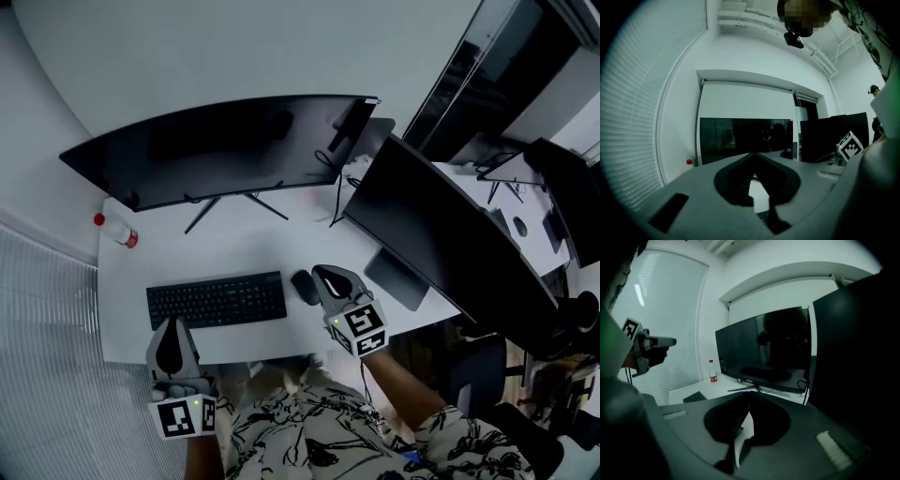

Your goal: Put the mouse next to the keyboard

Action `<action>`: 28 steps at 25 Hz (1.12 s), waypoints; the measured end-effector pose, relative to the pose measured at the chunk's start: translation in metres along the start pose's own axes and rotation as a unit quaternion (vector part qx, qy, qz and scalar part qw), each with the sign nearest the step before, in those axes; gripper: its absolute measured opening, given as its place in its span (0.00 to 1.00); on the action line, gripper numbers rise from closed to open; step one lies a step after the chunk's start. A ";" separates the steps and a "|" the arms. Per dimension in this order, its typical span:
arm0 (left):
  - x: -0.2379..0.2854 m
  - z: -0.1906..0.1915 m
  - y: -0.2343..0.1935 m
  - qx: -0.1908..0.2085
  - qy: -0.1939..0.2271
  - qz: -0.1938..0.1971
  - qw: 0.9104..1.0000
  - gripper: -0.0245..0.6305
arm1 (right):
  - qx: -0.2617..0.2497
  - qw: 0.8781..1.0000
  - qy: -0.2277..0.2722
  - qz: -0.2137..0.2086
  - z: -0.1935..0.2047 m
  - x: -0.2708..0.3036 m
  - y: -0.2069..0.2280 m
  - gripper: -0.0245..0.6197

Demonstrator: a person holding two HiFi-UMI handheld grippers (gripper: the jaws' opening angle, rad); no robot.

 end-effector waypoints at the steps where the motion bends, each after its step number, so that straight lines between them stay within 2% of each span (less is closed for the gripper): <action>1: 0.000 -0.003 -0.001 0.001 0.002 0.001 1.000 0.04 | 0.004 1.000 0.012 0.002 -0.009 -0.006 0.002 0.05; 7: 0.003 -0.024 -0.006 0.012 0.022 0.002 1.000 0.04 | 0.037 0.996 0.082 0.019 -0.062 -0.042 0.019 0.05; 13: 0.000 -0.033 -0.008 0.020 0.025 0.008 0.999 0.04 | 0.043 0.989 0.133 0.045 -0.094 -0.076 0.028 0.05; 28: -0.021 -0.044 -0.035 0.041 0.046 -0.021 0.998 0.04 | 0.028 0.975 0.200 0.091 -0.115 -0.124 0.054 0.05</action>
Point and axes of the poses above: the fingertips, and each gripper's own axes: x forward along the fingers, y to its right, z out of its underside, the point moved 5 cm from there along -x, backward along the fingers, and after that the axes turned 9 degrees about z, right-handed, at the moved point
